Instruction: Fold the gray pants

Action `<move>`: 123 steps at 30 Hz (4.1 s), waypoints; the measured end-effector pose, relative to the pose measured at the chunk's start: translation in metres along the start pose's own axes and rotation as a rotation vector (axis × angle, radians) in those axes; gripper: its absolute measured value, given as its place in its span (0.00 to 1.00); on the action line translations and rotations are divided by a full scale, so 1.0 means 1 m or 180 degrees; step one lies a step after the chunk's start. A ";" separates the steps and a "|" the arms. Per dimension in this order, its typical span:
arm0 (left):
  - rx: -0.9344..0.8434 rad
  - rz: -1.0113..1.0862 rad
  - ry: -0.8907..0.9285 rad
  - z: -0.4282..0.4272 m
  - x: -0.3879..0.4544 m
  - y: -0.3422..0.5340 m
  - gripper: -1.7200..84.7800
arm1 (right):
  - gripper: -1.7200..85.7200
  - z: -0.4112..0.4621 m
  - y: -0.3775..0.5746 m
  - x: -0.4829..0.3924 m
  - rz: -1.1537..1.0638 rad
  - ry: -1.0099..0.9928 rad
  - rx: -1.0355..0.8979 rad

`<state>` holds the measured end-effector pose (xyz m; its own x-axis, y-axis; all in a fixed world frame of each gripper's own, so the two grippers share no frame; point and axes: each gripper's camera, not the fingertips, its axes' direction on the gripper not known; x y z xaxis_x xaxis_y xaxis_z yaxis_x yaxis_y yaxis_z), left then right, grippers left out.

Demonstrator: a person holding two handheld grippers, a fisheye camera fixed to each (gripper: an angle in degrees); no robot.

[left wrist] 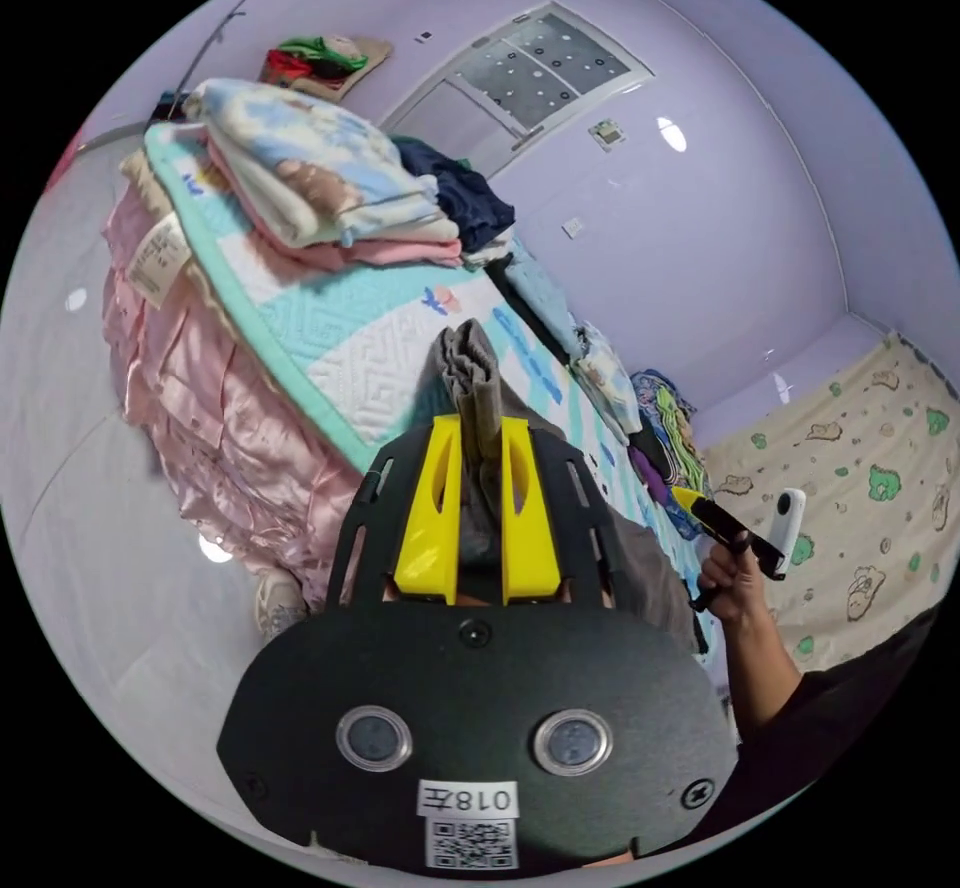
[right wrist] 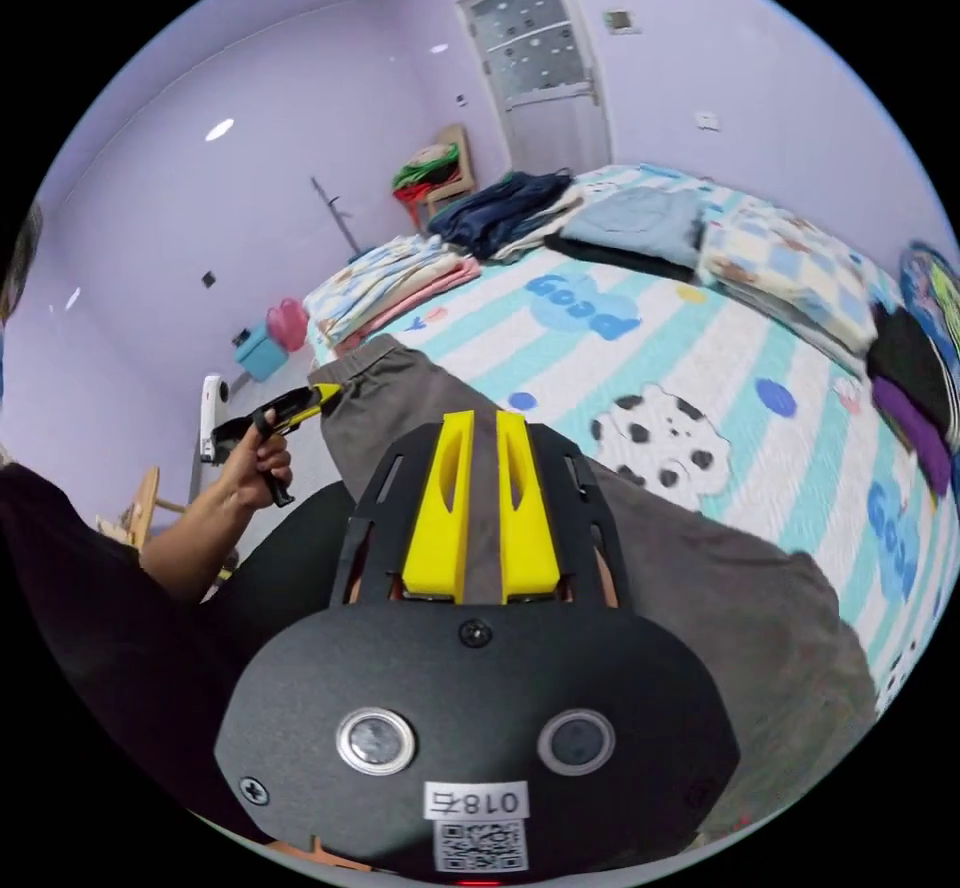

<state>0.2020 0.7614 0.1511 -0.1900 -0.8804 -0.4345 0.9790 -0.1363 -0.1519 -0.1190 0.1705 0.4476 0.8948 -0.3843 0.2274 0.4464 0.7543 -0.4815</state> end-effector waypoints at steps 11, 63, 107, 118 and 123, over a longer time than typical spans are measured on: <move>0.0257 0.1852 0.0093 -0.030 0.266 -0.010 0.09 | 0.05 -0.163 0.160 0.127 0.1446 0.0249 0.1305; -0.0042 0.2579 0.0796 0.120 0.572 0.175 0.09 | 0.02 -0.042 0.294 0.185 0.0947 0.0752 0.0449; -0.2684 0.1265 0.1565 0.457 0.489 0.314 0.12 | 0.16 -0.102 0.576 0.409 0.3167 -0.0239 0.2842; -0.2053 0.1101 0.1681 0.380 0.414 0.244 0.11 | 0.10 -0.132 0.475 0.345 0.3293 0.0801 0.2114; -0.1318 0.0835 0.1646 0.305 0.339 0.181 0.11 | 0.10 -0.136 0.364 0.250 0.2088 0.1631 0.1740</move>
<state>0.3376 0.2994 0.2467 -0.0634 -0.5182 -0.8529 0.9080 0.3247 -0.2648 0.2649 0.2765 0.2142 0.9102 0.1104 -0.3991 -0.0745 0.9917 0.1044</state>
